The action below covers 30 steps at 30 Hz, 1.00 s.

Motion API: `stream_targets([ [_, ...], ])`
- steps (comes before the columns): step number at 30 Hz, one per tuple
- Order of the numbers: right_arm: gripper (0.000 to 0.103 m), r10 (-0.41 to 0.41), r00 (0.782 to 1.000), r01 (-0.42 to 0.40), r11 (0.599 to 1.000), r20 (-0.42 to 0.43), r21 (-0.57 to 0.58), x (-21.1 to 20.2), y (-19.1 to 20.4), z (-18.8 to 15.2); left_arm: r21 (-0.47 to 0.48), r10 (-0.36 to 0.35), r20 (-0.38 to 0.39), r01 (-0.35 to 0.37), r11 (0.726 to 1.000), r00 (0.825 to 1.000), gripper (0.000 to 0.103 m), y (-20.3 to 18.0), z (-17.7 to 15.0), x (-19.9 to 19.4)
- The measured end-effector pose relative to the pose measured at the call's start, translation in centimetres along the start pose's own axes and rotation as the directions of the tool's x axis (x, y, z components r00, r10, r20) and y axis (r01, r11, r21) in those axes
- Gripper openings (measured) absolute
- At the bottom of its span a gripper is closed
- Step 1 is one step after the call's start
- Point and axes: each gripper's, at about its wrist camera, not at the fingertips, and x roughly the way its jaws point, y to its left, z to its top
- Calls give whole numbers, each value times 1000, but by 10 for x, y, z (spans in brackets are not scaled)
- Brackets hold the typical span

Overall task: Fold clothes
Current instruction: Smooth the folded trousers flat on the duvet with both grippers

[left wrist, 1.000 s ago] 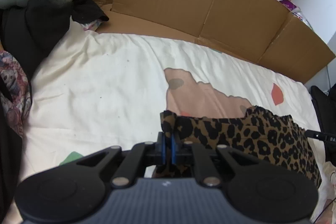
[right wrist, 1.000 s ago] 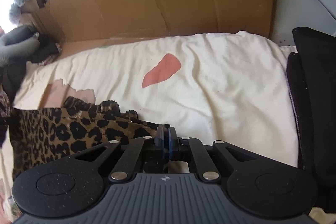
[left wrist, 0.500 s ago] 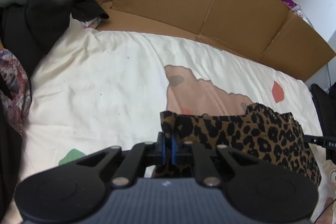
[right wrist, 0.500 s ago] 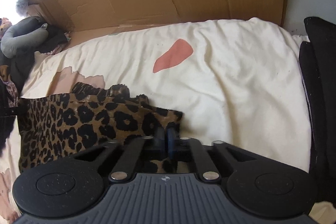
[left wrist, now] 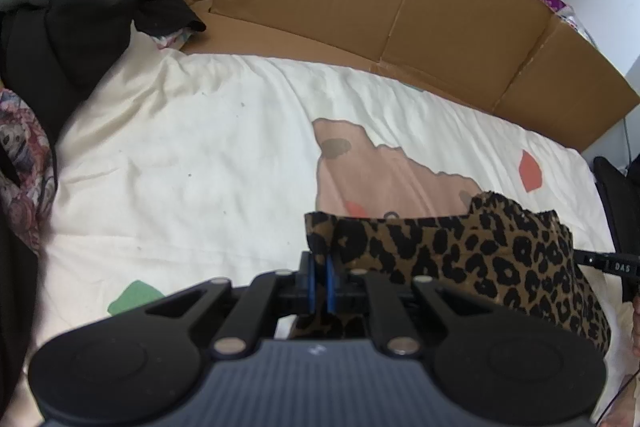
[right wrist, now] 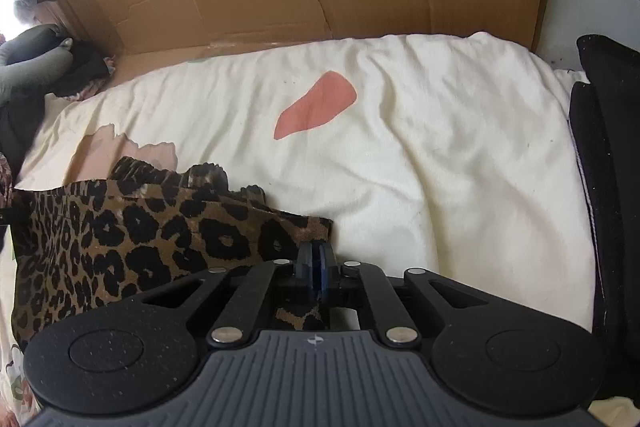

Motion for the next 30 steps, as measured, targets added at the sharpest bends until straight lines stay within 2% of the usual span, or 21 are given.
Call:
stream_targets([
  [5, 11, -9, 1000, 8, 1000, -15, -17, 5, 2, 1, 3, 1, -6, -1, 1000, 1000, 6, 0, -1, 2],
  [7, 19, -10, 1000, 10, 1000, -26, -22, 8, 1, 2, 4, 0, -8, 0, 1000, 1000, 6, 0, -1, 2],
  [8, 27, -10, 999, 9, 1000, -32, -27, 9, 1, 3, 5, 0, -8, 0, 1000, 1000, 6, 0, -1, 2],
  [11, 28, -4, 999, 2, 999, -46, -50, 12, 2, 5, 8, 0, -11, 0, 1000, 1000, 6, 0, -1, 3],
  [18, 28, 1, 998, -7, 994, -55, -110, 19, 7, 7, 15, 3, -14, -3, 1000, 1000, 6, -2, -2, 4],
  [25, 27, 29, 998, -33, 996, -55, -81, 20, 3, 8, 22, 7, -18, -6, 1000, 1000, 6, -4, -4, 5],
  [27, 12, 36, 998, -40, 995, -51, -94, 20, 6, 7, 23, 8, -16, -8, 1000, 1000, 6, -4, -4, 4],
  [30, 6, 41, 998, -45, 995, -53, -86, 17, 7, 8, 23, 12, -9, -11, 1000, 1000, 6, -5, -3, 2],
])
